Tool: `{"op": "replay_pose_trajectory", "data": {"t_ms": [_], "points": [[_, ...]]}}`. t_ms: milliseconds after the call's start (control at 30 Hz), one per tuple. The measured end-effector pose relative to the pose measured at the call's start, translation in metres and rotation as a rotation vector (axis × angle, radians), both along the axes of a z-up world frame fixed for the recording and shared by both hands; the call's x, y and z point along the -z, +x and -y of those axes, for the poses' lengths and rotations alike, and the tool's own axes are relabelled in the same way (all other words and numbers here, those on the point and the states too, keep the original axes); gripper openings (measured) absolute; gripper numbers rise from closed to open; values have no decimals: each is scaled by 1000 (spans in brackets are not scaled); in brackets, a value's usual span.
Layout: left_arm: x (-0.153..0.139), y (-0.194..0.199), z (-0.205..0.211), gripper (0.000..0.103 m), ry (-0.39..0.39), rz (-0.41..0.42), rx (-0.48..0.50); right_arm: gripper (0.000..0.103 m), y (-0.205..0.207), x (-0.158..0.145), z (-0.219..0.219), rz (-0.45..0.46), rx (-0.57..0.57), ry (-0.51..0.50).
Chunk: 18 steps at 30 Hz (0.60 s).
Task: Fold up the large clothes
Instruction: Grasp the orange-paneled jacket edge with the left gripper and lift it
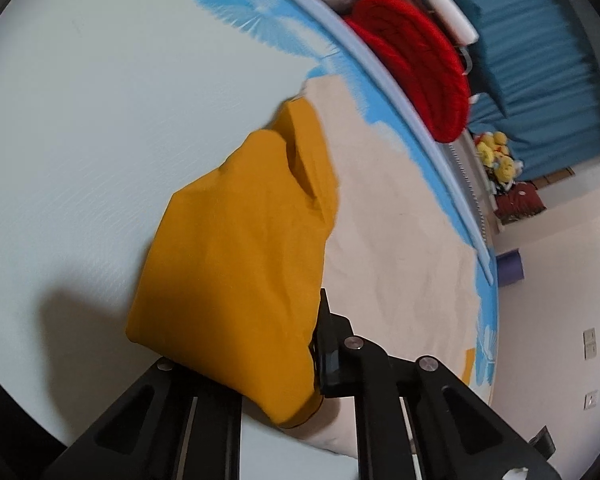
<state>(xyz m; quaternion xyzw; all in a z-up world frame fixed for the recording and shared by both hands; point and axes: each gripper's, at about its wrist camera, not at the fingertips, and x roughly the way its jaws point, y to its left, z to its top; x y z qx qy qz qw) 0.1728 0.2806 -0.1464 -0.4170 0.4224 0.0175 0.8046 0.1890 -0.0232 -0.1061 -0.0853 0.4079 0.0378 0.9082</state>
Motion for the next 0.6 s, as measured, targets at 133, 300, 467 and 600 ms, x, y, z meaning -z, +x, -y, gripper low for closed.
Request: {"op": "replay_pose_trajectory", "data": {"t_ms": [133,300,467,600], "points": [[-38,-5,1,10,88,51,44,25,-15,-15,-19,67,-18,2],[-90,-19,-1,10,273,83,143,25,-28,-24,-46,107,-55,30],[-104,-39,13,10,457,131,296,30,-19,7,-78,-78,-165,106],[-87,-43,31,10,560,106,325,31,-6,35,-93,-229,-258,30]]}}
